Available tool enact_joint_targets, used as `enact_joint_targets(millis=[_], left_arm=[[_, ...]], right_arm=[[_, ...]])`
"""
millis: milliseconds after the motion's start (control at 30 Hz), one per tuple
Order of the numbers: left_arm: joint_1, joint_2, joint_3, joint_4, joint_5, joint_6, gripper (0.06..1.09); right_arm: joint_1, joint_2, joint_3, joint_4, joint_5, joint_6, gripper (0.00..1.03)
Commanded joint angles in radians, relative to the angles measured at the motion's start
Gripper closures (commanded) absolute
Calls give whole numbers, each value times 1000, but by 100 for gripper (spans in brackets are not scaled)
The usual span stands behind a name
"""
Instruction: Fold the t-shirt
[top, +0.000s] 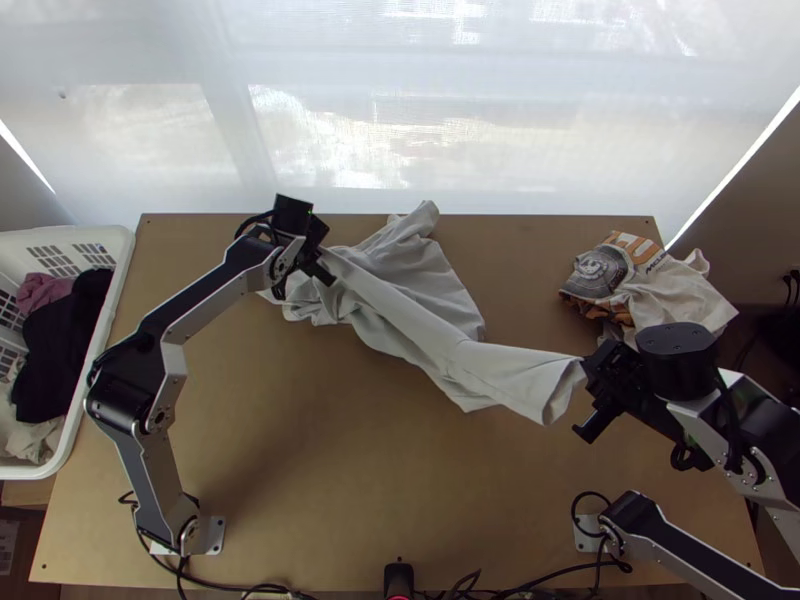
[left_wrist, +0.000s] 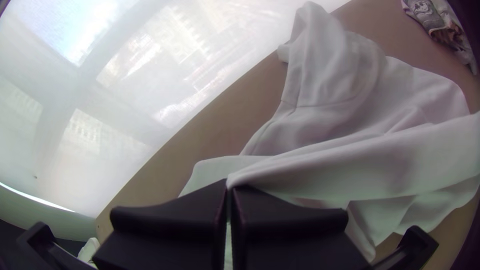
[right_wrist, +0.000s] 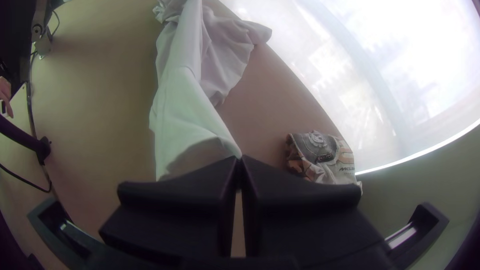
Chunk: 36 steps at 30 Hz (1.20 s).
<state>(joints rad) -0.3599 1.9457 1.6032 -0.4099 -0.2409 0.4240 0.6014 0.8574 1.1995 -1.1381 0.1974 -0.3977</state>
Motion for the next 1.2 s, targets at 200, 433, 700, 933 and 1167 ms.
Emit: enact_joint_targets(millis=[200, 433, 700, 933, 1167], left_arm=[[-13, 153, 112, 22, -101, -59, 18], [12, 16, 115, -187, -34, -192, 14], [7, -44, 264, -659, 100, -465, 15], [-53, -57, 247, -688, 140, -527, 15], [-125, -2, 233, -682, 138, -568, 20]], right_arm=[[-9, 0, -2, -5, -1, 7, 100], [-8, -1, -9, 3, -3, 11, 100], [6, -20, -37, 12, -3, 11, 100], [15, -35, -51, 23, -3, 11, 100], [15, -35, -38, 23, -3, 11, 100]])
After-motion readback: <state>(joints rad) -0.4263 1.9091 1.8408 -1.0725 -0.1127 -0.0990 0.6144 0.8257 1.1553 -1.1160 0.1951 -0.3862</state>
